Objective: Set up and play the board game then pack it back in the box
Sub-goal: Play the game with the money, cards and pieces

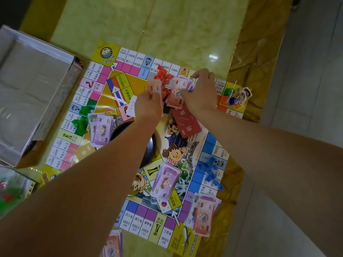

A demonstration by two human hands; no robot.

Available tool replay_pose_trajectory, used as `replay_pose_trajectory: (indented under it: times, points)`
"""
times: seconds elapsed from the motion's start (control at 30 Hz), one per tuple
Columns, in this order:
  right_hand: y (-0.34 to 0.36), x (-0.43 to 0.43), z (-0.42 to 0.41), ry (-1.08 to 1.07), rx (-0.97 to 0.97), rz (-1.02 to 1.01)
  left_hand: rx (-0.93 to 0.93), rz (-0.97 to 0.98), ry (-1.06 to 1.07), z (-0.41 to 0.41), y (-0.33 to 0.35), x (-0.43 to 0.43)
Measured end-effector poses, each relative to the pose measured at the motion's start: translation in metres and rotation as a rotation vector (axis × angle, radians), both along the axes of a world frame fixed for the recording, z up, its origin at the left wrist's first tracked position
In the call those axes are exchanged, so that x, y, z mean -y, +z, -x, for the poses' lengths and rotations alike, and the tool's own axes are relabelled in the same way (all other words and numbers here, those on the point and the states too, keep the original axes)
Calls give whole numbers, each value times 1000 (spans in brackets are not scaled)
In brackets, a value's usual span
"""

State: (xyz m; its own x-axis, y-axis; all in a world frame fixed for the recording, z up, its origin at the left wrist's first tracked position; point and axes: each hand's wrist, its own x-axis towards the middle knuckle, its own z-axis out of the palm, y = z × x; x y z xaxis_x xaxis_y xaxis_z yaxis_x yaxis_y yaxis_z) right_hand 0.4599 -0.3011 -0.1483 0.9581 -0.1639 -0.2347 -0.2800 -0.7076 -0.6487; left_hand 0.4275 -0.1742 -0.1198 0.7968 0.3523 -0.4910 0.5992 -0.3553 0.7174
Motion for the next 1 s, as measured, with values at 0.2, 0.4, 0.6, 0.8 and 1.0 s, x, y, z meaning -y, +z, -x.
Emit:
replay_pose_trajectory:
  times: [0.2,0.4,0.6,0.8,1.0]
  points:
    - [-4,-5,-9,193,-106,340,-70,41,76,-11,-5,-3]
    - [-2,-9,-21,202,-169,410,-173,140,149,-23,-4,0]
    - [-7,-14,-20,234,-259,399,-213,219,188,-27,-4,0]
    - [-7,-7,-15,159,-207,161,-210,182,188,-25,-4,1]
    - [1,2,-37,-148,-324,-416,-82,196,193,-27,1,0]
